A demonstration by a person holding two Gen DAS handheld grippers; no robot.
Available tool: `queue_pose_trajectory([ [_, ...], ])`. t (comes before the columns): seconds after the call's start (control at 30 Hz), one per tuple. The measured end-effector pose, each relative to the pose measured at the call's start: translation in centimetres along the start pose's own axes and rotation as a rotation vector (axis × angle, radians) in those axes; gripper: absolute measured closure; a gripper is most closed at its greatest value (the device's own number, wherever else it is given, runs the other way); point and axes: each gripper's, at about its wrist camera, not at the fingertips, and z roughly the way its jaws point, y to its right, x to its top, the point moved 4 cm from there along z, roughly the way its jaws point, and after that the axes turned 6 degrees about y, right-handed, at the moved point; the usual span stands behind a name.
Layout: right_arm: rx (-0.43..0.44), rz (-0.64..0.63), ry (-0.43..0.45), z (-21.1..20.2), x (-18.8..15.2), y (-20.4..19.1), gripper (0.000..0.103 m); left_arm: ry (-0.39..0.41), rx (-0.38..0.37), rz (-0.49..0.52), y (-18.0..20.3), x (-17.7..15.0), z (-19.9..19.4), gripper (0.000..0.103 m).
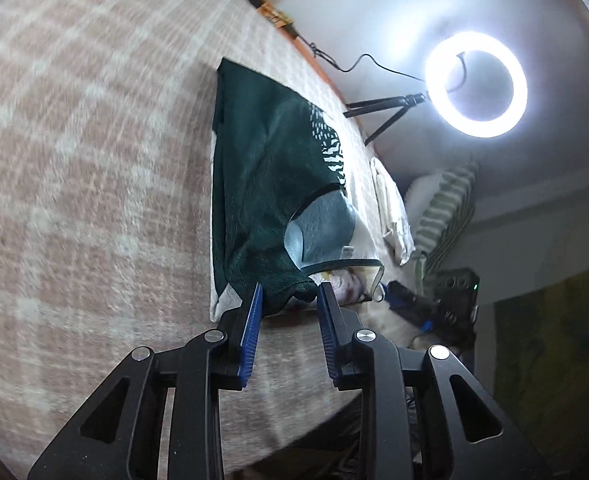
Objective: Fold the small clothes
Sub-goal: 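Lay the folded bundle down and open both tools, smoothing the top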
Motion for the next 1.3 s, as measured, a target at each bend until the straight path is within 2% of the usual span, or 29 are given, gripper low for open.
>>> queue_pose_trajectory([
  [0.1, 0.016, 0.025, -0.004, 0.2, -0.1, 0.3, 0.064, 0.017, -0.014, -0.066, -0.4, 0.3, -0.3, 0.077],
  [0.17, 0.005, 0.035, -0.005, 0.2, -0.1, 0.6, 0.064, 0.038, 0.070, -0.034, -0.3, 0.5, -0.6, 0.077],
  [0.2, -0.027, 0.009, 0.003, 0.2, -0.1, 0.5, 0.064, 0.080, 0.129, 0.084, 0.9, 0.6, -1.2, 0.077],
  [0.23, -0.043, -0.018, 0.010, 0.0, -0.3, 0.4, 0.064, 0.096, 0.144, 0.152, 1.8, 0.5, -1.3, 0.077],
  [0.27, -0.048, -0.051, 0.012, -0.1, -0.3, 0.0, 0.064, 0.103, 0.166, 0.275, 3.5, 0.2, -1.5, 0.077],
  [0.33, -0.048, -0.113, 0.016, -0.3, -0.5, -1.1, 0.064, 0.085, 0.206, 0.445, 5.5, -0.4, -1.4, 0.076],
  [0.37, -0.053, -0.144, 0.014, -0.4, -0.6, -1.6, 0.064, 0.059, 0.253, 0.586, 6.7, -1.2, -1.1, 0.076],
  [0.47, -0.076, -0.262, 0.000, -0.5, -1.5, -3.1, 0.058, 0.014, 0.375, 0.862, 7.9, -3.0, -0.5, 0.076],
  [0.63, -0.208, -0.585, -0.013, -0.1, -4.2, -6.1, 0.054, -0.034, 0.515, 1.180, 7.5, -5.0, 1.4, 0.074],
  [0.7, -0.282, -0.698, -0.020, 0.5, -5.1, -6.6, 0.054, -0.063, 0.533, 1.207, 6.4, -4.9, 1.7, 0.074],
  [0.83, -0.374, -0.864, -0.034, 2.1, -6.2, -7.4, 0.057, -0.068, 0.530, 1.275, 6.4, -5.3, 3.0, 0.074],
  [0.87, -0.407, -0.921, -0.028, 2.4, -6.6, -7.6, 0.059, -0.069, 0.522, 1.302, 6.7, -5.5, 3.1, 0.079],
  [0.9, -0.434, -0.964, -0.024, 2.8, -6.9, -7.7, 0.070, -0.061, 0.524, 1.337, 6.8, -5.6, 3.3, 0.096],
  [0.93, -0.461, -0.989, -0.026, 2.9, -7.0, -7.6, 0.086, -0.058, 0.530, 1.354, 7.0, -5.6, 3.4, 0.099],
  [1.03, -0.518, -1.039, -0.001, 2.9, -6.7, -7.6, 0.101, -0.031, 0.534, 1.365, 7.6, -4.5, 2.9, 0.099],
  [1.13, -0.575, -1.132, 0.050, 1.6, -6.2, -8.7, 0.103, -0.005, 0.561, 1.433, 8.7, -3.9, 1.6, 0.100],
  [1.2, -0.667, -1.236, 0.095, 0.4, -5.7, -9.3, 0.103, 0.003, 0.594, 1.542, 9.3, -4.5, 0.9, 0.100],
  [1.27, -0.725, -1.331, 0.121, -0.3, -5.7, -9.8, 0.103, -0.021, 0.585, 1.611, 9.3, -5.7, 0.8, 0.100],
  [1.3, -0.721, -1.345, 0.104, -0.4, -5.9, -9.8, 0.103, -0.051, 0.577, 1.628, 8.9, -6.5, 1.0, 0.100],
])
